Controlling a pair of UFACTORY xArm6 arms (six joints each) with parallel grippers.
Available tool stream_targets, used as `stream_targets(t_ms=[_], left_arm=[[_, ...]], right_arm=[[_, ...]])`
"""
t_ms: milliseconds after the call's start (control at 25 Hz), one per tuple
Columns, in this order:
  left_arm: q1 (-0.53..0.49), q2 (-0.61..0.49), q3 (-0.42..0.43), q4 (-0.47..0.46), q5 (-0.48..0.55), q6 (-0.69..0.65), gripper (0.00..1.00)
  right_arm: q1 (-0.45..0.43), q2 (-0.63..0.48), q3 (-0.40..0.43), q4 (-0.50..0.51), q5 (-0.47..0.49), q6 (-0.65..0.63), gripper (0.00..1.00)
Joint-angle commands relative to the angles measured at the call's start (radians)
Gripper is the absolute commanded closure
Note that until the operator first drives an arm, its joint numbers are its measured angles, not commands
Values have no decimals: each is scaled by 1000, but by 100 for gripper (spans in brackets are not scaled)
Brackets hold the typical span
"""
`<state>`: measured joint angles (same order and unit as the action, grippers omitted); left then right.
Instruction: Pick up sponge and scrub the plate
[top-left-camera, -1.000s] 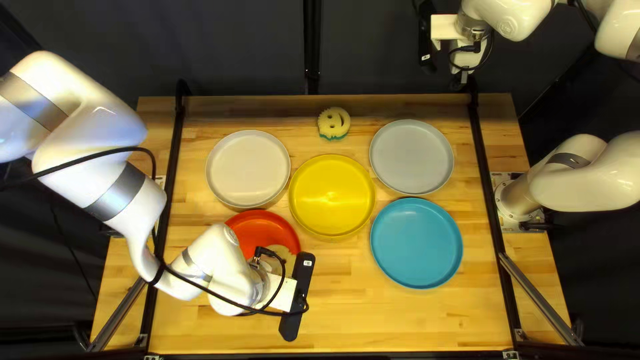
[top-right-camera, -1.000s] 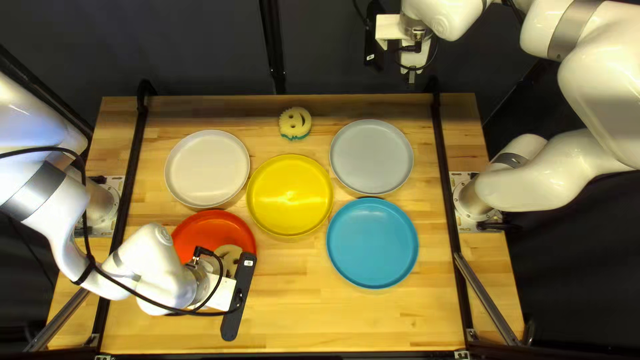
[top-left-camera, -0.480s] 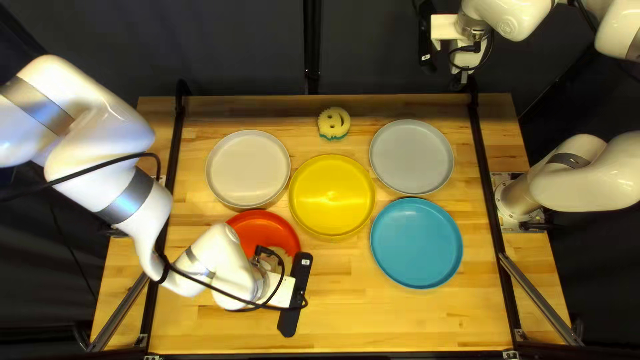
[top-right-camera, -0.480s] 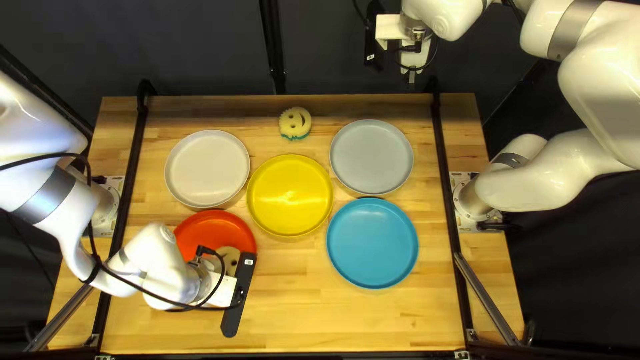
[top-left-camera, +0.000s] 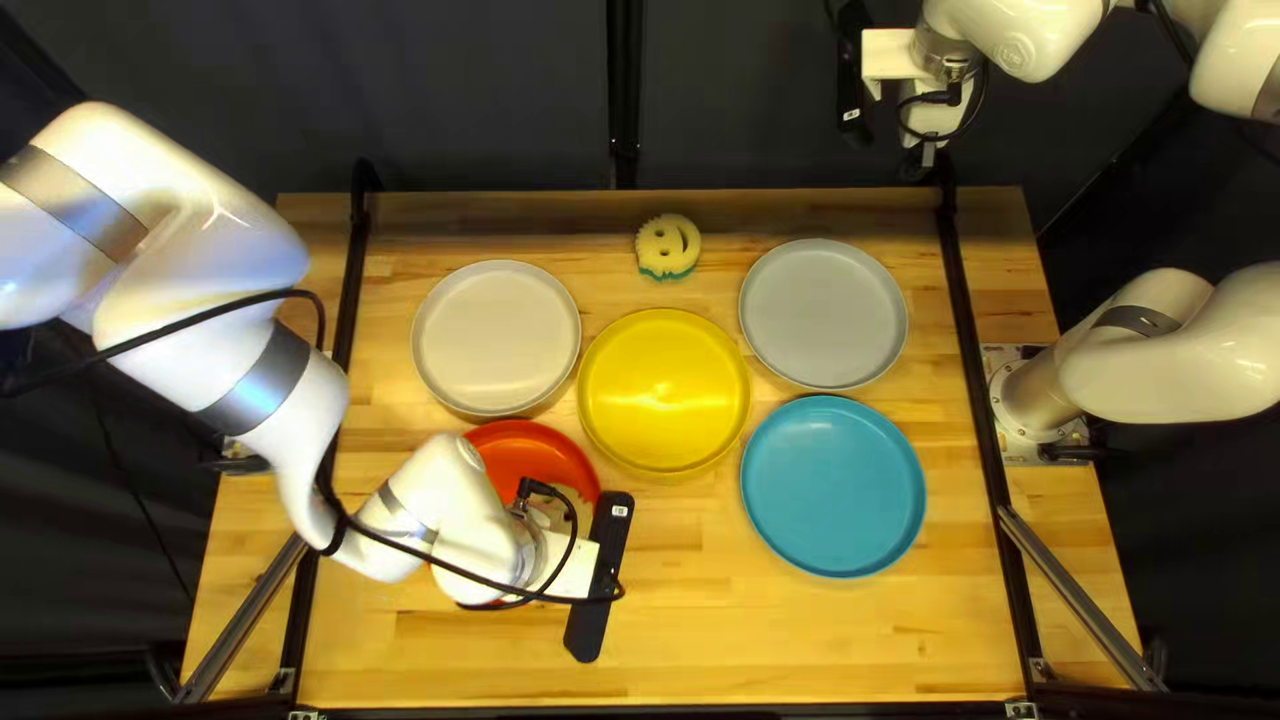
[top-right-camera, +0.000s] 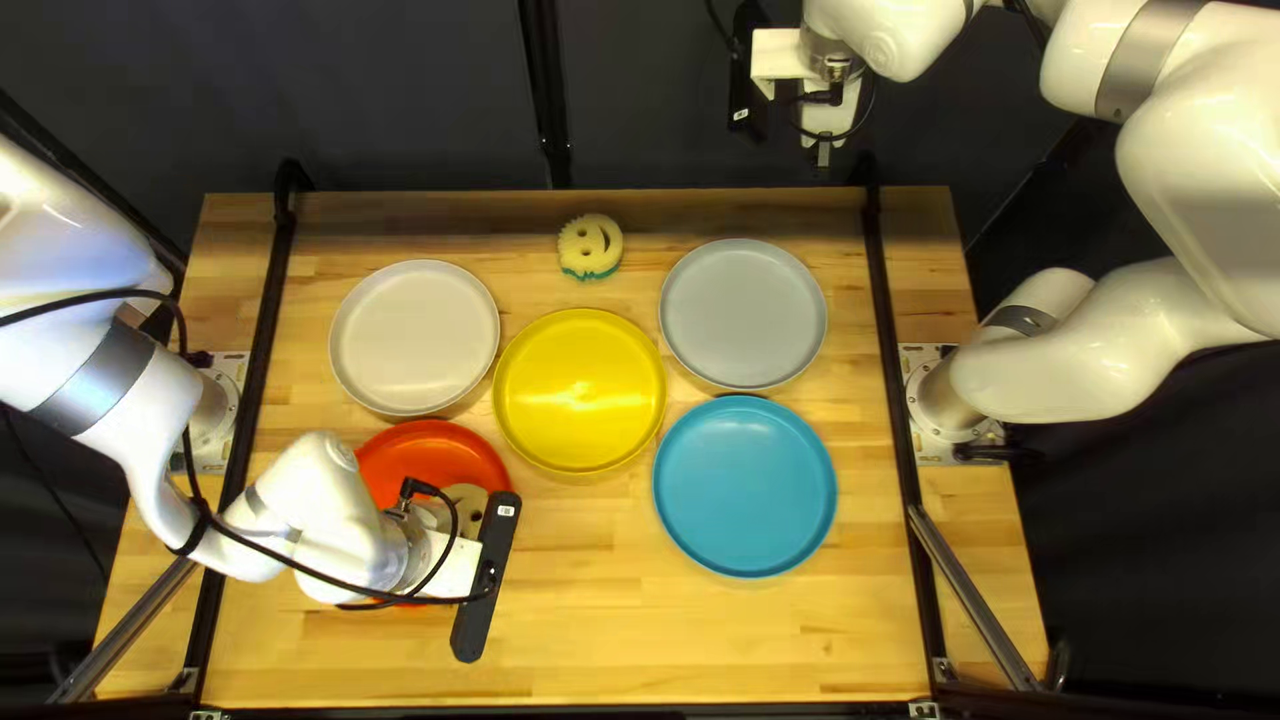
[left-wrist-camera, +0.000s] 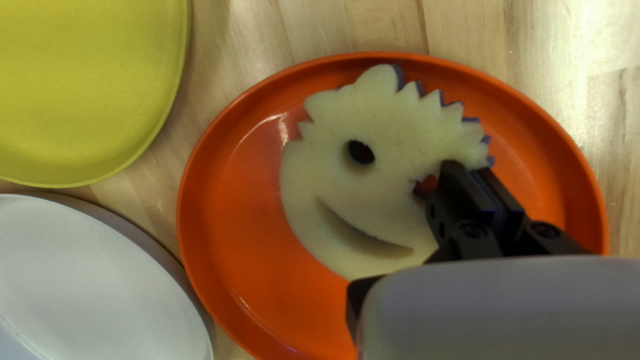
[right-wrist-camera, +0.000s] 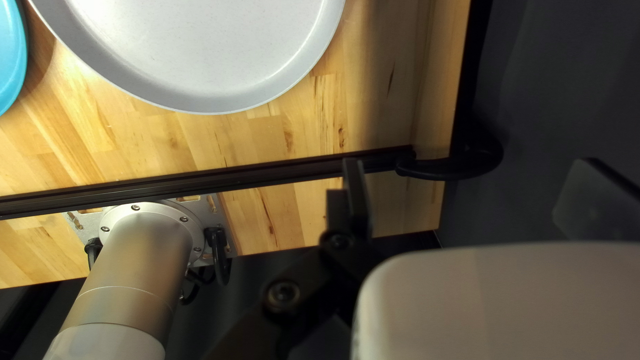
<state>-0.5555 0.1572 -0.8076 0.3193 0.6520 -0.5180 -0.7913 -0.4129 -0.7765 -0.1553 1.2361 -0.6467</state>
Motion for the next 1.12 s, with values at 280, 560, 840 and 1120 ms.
stream_targets(t_ms=[280, 560, 840, 1120], left_arm=[[-60, -36, 45, -12, -4, -33, 100], [-145, -89, 112, -27, 1, -137, 100], [-159, -109, 151, -37, -21, -170, 100], [-84, -43, 97, -13, -63, -105, 100]], right_arm=[[0, 0, 0, 0, 0, 0, 0], [0, 0, 0, 0, 0, 0, 0], [0, 0, 0, 0, 0, 0, 0], [0, 0, 0, 0, 0, 0, 0]])
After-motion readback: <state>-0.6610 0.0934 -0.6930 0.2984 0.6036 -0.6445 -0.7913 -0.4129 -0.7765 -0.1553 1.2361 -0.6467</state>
